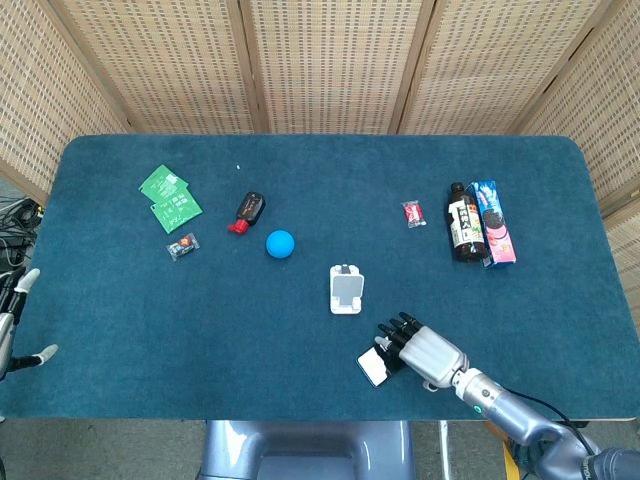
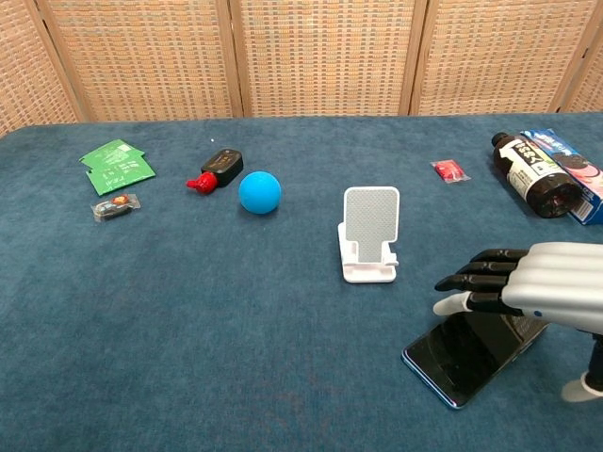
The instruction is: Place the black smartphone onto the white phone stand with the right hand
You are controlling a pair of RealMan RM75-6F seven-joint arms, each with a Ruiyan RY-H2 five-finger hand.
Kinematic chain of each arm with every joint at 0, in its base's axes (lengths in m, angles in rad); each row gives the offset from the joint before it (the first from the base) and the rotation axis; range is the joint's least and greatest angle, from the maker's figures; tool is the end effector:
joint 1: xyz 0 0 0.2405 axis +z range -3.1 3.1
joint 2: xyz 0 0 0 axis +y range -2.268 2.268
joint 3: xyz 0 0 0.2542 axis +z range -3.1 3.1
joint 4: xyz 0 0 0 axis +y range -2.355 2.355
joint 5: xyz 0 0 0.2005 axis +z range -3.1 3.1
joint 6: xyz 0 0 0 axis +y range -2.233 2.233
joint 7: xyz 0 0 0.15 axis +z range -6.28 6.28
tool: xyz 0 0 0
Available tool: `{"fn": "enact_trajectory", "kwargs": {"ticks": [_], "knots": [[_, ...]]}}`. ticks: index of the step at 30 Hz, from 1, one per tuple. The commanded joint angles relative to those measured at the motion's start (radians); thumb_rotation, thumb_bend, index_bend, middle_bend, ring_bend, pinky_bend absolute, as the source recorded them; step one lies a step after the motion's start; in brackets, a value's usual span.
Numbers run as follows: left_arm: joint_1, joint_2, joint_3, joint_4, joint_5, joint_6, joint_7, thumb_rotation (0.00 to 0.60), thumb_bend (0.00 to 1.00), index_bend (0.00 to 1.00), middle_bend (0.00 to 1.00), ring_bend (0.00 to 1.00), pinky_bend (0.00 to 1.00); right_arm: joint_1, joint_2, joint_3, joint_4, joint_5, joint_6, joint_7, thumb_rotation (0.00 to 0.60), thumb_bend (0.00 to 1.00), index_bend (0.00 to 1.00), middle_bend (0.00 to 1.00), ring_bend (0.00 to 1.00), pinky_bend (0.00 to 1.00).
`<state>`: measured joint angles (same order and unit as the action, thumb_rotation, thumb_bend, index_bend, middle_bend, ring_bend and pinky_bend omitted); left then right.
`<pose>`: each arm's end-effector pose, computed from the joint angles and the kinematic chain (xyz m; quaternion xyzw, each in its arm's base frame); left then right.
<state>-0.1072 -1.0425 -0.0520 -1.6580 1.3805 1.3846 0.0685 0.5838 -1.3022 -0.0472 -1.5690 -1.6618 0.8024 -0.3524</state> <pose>-0.3196 0.1918 0.1809 -0.5974 -0.4066 -0.3198 0.6128 -0.2144 -0.2530 0.0071 0.9049 -0.2016 0.2156 0.3066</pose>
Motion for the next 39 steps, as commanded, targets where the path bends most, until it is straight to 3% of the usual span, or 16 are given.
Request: {"fn": "enact_trajectory", "kwargs": {"ticks": [1,9,12,16,19,23,30,33,39], "knots": [[-0.001,0.000,-0.001,0.001,-0.002,-0.001,-0.002,0.600,0.00,0.00,0.00,0.00,0.00,0.017,-0.018,0.013,0.010,0.037,-0.031,-0.036,0.600,0.00,0.00,0.00,0.00,0.00],[-0.007,-0.005,-0.002,0.007,-0.015,-0.016,0.006,0.600,0.00,0.00,0.00,0.00,0.00,0.043,-0.052,0.011,0.036,0.091,-0.075,-0.066,0.600,0.00,0.00,0.01,0.00,0.00],[-0.009,-0.007,-0.003,0.008,-0.019,-0.019,0.009,0.600,0.00,0.00,0.00,0.00,0.00,0.048,-0.069,0.006,0.055,0.092,-0.075,-0.068,0.600,0.00,0.07,0.10,0.06,0.04],[-0.010,-0.007,-0.003,0.008,-0.023,-0.021,0.008,0.600,0.00,0.00,0.00,0.00,0.00,0.040,-0.100,-0.004,0.094,0.026,0.008,-0.030,0.600,0.20,0.46,0.46,0.47,0.43],[-0.012,-0.007,-0.004,0.008,-0.028,-0.026,0.007,0.600,0.00,0.00,0.00,0.00,0.00,0.035,-0.105,-0.027,0.129,-0.063,0.104,0.035,0.600,0.33,0.56,0.57,0.57,0.50],[-0.015,-0.007,-0.004,0.009,-0.030,-0.032,0.008,0.600,0.00,0.00,0.00,0.00,0.00,0.036,-0.070,-0.050,0.141,-0.157,0.210,0.096,0.600,0.37,0.57,0.58,0.59,0.50],[-0.023,-0.011,-0.007,0.010,-0.039,-0.040,0.027,0.600,0.00,0.00,0.00,0.00,0.00,0.044,-0.007,-0.038,0.110,-0.222,0.304,0.072,0.600,0.38,0.58,0.58,0.59,0.50],[-0.032,-0.018,-0.010,0.004,-0.043,-0.045,0.060,0.600,0.00,0.00,0.00,0.00,0.00,0.064,0.051,0.007,0.064,-0.279,0.360,-0.042,0.600,0.38,0.57,0.58,0.59,0.50],[-0.034,-0.019,-0.017,-0.010,-0.046,-0.031,0.084,0.600,0.00,0.00,0.00,0.00,0.00,0.108,0.108,0.062,-0.018,-0.292,0.299,-0.219,0.600,0.38,0.57,0.58,0.59,0.50]]}}
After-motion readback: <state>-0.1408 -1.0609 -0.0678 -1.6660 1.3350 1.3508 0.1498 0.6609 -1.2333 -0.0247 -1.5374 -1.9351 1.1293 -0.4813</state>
